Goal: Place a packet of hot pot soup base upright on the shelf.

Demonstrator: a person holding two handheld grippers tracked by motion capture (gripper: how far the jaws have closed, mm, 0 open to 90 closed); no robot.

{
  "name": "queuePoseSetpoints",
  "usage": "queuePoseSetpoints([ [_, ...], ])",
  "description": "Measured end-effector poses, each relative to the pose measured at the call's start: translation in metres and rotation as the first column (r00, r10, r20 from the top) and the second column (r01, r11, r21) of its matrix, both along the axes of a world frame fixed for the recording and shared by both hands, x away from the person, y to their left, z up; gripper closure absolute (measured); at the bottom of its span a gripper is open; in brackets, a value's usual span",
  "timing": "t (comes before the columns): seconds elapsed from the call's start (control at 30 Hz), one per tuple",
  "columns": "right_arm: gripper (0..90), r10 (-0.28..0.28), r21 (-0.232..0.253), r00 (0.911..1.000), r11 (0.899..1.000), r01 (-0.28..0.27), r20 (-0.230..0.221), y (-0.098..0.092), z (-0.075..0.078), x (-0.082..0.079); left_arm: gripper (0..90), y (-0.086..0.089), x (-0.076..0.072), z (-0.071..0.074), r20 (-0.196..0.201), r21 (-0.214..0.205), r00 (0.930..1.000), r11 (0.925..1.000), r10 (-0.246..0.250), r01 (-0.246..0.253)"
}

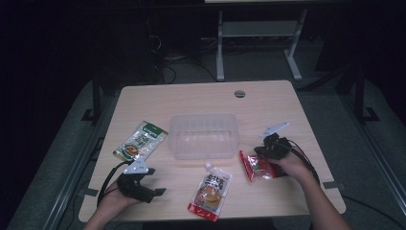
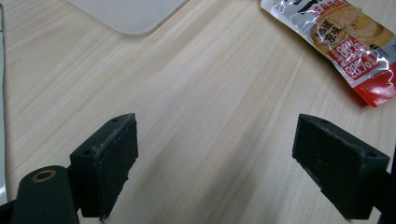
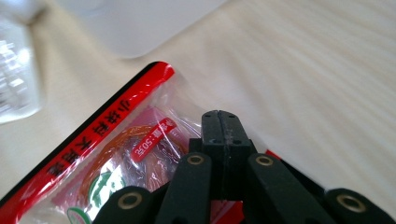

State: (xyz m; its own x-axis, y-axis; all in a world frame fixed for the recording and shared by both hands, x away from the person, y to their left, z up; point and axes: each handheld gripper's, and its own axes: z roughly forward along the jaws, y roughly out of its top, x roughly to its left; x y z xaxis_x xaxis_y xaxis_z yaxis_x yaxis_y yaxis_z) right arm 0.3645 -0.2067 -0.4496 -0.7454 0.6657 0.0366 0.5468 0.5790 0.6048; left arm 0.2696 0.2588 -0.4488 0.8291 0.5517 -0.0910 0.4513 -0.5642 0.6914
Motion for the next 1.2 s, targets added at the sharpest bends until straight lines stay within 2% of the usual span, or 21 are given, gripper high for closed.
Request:
queuePoseSetpoints([
  [0.1, 89.9, 0.051, 0.022, 0.9987, 0.998, -0.05, -0.006, 0.003, -0.001, -0.011, 13.8, -0.002, 0.0, 0.0, 0.001, 0.002, 1.0, 1.0, -0.007, 0.007],
  [0.23, 89.9, 0.107, 0.014, 0.9941, 0.994, -0.106, -0.019, 0.012, 0.0, -0.018, 13.8, -0.003, -0.001, 0.0, 0.002, 0.0, 0.9999, 0.9999, -0.011, 0.011],
  [0.37, 89.9, 0.132, 0.013, 0.9906, 0.991, -0.132, -0.033, 0.016, 0.001, -0.026, 13.9, -0.003, -0.002, 0.001, 0.0, 0.007, 0.9998, 0.9998, -0.019, 0.019],
  [0.47, 89.8, 0.135, 0.007, 0.9907, 0.991, -0.135, -0.014, 0.016, 0.002, -0.029, 13.9, -0.005, -0.002, 0.001, -0.007, 0.003, 0.9999, 0.9999, -0.013, 0.013],
  [0.5, 89.8, 0.128, 0.019, 0.9918, 0.992, -0.128, 0.01, 0.015, 0.007, -0.03, 14.0, -0.006, -0.002, 0.002, -0.008, 0.001, 0.9999, 0.9999, -0.01, 0.01],
  [0.57, 89.8, 0.119, 0.03, 0.9928, 0.992, -0.119, 0.015, 0.014, 0.009, -0.03, 14.2, -0.006, -0.002, 0.003, -0.006, 0.004, 0.9999, 0.9999, -0.016, 0.016],
  [0.63, 89.8, 0.101, 0.051, 0.9942, 0.993, -0.102, 0.039, 0.009, 0.015, -0.031, 14.2, -0.008, -0.003, 0.005, -0.001, -0.002, 0.9999, 0.9999, -0.016, 0.016],
  [0.67, 89.8, 0.082, 0.055, 0.9955, 0.995, -0.084, 0.048, 0.003, 0.019, -0.035, 14.3, -0.011, -0.004, 0.005, -0.001, -0.015, 1.0, 0.9999, -0.008, 0.008],
  [0.7, 89.8, 0.082, 0.055, 0.9955, 0.995, -0.084, 0.048, 0.003, 0.019, -0.035, 14.3, -0.011, -0.004, 0.006, 0.002, -0.008, 0.9999, 0.9999, -0.015, 0.015],
  [0.77, 87.7, 0.055, 0.063, 0.9973, 0.996, -0.058, 0.049, -0.009, 0.02, -0.043, 15.4, -0.017, -0.004, 0.009, -0.001, -0.02, 0.9999, 0.9997, -0.015, 0.015],
  [0.83, 85.8, 0.048, 0.063, 0.9978, 0.997, -0.051, 0.045, -0.012, 0.021, -0.045, 16.3, -0.022, -0.005, 0.011, 0.004, -0.032, 0.9997, 0.9992, -0.023, 0.023],
  [1.0, 68.1, -0.025, 0.098, 0.9991, 0.995, 0.021, 0.036, -0.038, 0.023, -0.059, 29.3, -0.039, -0.004, 0.019, -0.003, -0.057, 0.9992, 0.9976, -0.04, 0.04],
  [1.07, 66.3, -0.044, 0.103, 0.9984, 0.994, 0.04, 0.036, -0.041, 0.023, -0.061, 31.5, -0.048, -0.003, 0.023, 0.001, -0.068, 0.9988, 0.9964, -0.05, 0.049],
  [1.13, 61.3, -0.068, 0.113, 0.997, 0.992, 0.063, 0.038, -0.048, 0.022, -0.064, 37.6, -0.056, -0.001, 0.026, 0.002, -0.075, 0.998, 0.9952, -0.063, 0.063],
  [1.17, 57.3, -0.092, 0.116, 0.9952, 0.989, 0.088, 0.032, -0.052, 0.022, -0.066, 45.0, -0.062, 0.0, 0.027, 0.004, -0.079, 0.9975, 0.9944, -0.07, 0.07],
  [1.2, 57.3, -0.092, 0.116, 0.9952, 0.989, 0.088, 0.032, -0.052, 0.022, -0.066, 45.0, -0.066, 0.001, 0.028, 0.004, -0.079, 0.9969, 0.9938, -0.078, 0.078],
])
